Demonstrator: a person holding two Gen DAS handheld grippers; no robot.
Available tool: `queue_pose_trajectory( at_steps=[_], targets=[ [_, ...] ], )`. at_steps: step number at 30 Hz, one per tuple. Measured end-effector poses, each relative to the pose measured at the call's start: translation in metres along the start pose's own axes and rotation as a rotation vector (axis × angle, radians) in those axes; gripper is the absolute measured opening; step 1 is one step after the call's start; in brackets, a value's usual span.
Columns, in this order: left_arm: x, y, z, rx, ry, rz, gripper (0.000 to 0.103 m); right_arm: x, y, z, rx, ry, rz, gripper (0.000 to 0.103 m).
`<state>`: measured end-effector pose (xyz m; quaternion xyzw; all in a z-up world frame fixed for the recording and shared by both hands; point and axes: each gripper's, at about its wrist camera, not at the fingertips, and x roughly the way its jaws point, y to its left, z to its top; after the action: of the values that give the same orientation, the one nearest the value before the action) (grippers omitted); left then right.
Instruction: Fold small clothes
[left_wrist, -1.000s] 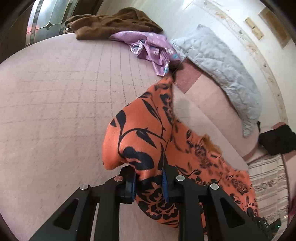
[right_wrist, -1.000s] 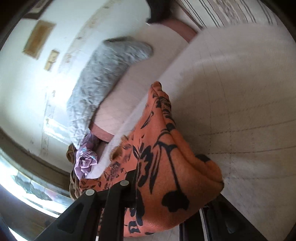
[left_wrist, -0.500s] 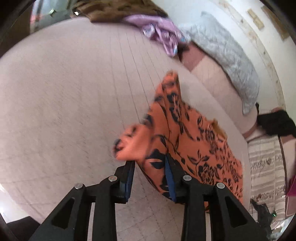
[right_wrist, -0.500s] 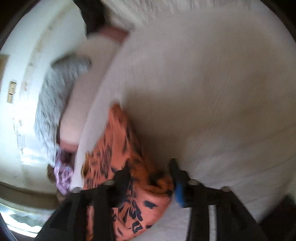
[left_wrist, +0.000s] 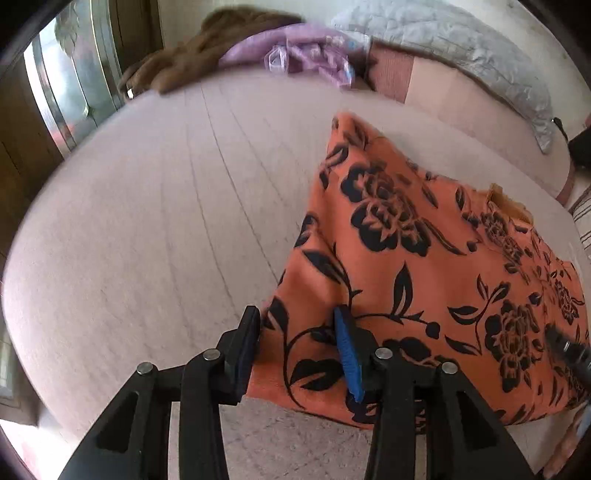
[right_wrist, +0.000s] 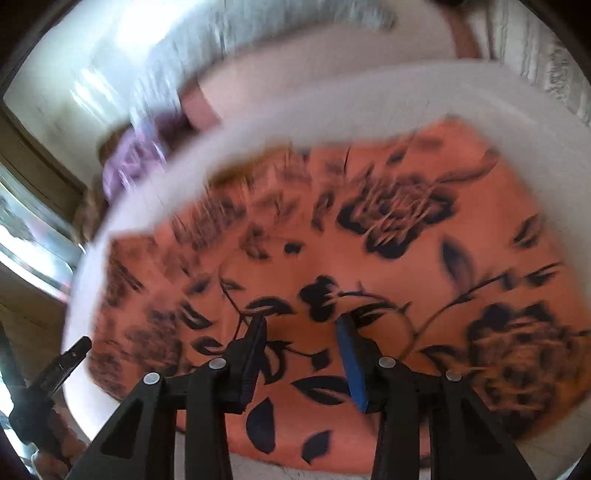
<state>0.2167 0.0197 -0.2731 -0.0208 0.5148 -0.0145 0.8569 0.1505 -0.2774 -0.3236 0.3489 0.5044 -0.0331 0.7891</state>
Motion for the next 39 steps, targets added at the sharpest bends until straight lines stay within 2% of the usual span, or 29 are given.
queue_pose_trajectory(
  at_steps=[2, 5, 7, 8, 10, 14, 15, 17, 19, 23, 25, 26, 27, 29, 33, 35, 36, 38, 39],
  targets=[
    [-0.006, 0.002, 0.004, 0.01, -0.024, -0.005, 0.047, -0.002, 0.019, 0.012, -0.044, -0.034, -0.017, 0.042],
    [-0.014, 0.01, 0.006, 0.006, -0.058, -0.001, 0.047, -0.003, 0.052, 0.034, -0.058, -0.064, 0.08, 0.042],
    [-0.022, 0.011, 0.008, 0.024, -0.106, 0.035, 0.047, 0.005, 0.088, 0.048, -0.122, -0.046, 0.142, 0.042],
    [-0.027, 0.011, 0.009, 0.046, -0.142, 0.067, 0.047, 0.017, 0.113, 0.055, -0.17, -0.025, 0.188, 0.042],
    [-0.031, 0.01, 0.011, 0.063, -0.175, 0.078, 0.047, 0.042, 0.137, 0.057, -0.212, 0.042, 0.249, 0.042],
    [-0.015, 0.006, 0.011, 0.102, -0.129, 0.101, 0.047, 0.116, 0.19, 0.068, -0.161, 0.226, 0.394, 0.042],
    [-0.009, 0.005, 0.011, 0.109, -0.12, 0.112, 0.047, 0.131, 0.197, 0.068, -0.15, 0.256, 0.393, 0.043],
    [-0.003, 0.007, 0.011, 0.113, -0.117, 0.129, 0.047, 0.148, 0.208, 0.071, -0.136, 0.224, 0.37, 0.044],
    [-0.001, 0.007, 0.011, 0.106, -0.128, 0.121, 0.047, 0.151, 0.21, 0.075, -0.097, 0.217, 0.397, 0.045],
    [-0.019, -0.003, 0.011, 0.129, -0.219, 0.075, 0.047, 0.123, 0.193, 0.07, -0.101, 0.16, 0.405, 0.045],
    [-0.027, -0.015, 0.009, 0.158, -0.25, 0.047, 0.056, 0.097, 0.171, 0.065, -0.113, 0.128, 0.382, 0.045],
    [-0.028, -0.02, 0.007, 0.17, -0.253, 0.039, 0.065, 0.082, 0.153, 0.058, -0.112, 0.107, 0.365, 0.045],
    [-0.029, -0.025, 0.005, 0.181, -0.251, 0.029, 0.069, 0.072, 0.139, 0.053, -0.111, 0.093, 0.348, 0.045],
    [-0.029, -0.038, 0.0, 0.224, -0.245, 0.002, 0.069, 0.041, 0.1, 0.044, -0.097, 0.064, 0.297, 0.045],
    [-0.027, -0.07, -0.016, 0.356, -0.24, 0.01, 0.071, -0.002, 0.041, 0.025, -0.069, 0.016, 0.18, 0.045],
    [-0.022, -0.08, -0.023, 0.385, -0.208, -0.009, 0.074, -0.022, 0.011, 0.015, -0.032, 0.005, 0.124, 0.045],
    [-0.017, -0.085, -0.027, 0.404, -0.177, -0.02, 0.081, -0.026, 0.004, 0.012, -0.02, 0.0, 0.104, 0.045],
    [-0.005, -0.092, -0.035, 0.433, -0.112, -0.011, 0.085, -0.036, -0.016, 0.005, 0.007, 0.006, 0.071, 0.045],
    [-0.003, -0.093, -0.04, 0.426, -0.107, -0.002, 0.086, -0.037, -0.027, 0.001, 0.024, 0.027, 0.052, 0.043]
  ],
)
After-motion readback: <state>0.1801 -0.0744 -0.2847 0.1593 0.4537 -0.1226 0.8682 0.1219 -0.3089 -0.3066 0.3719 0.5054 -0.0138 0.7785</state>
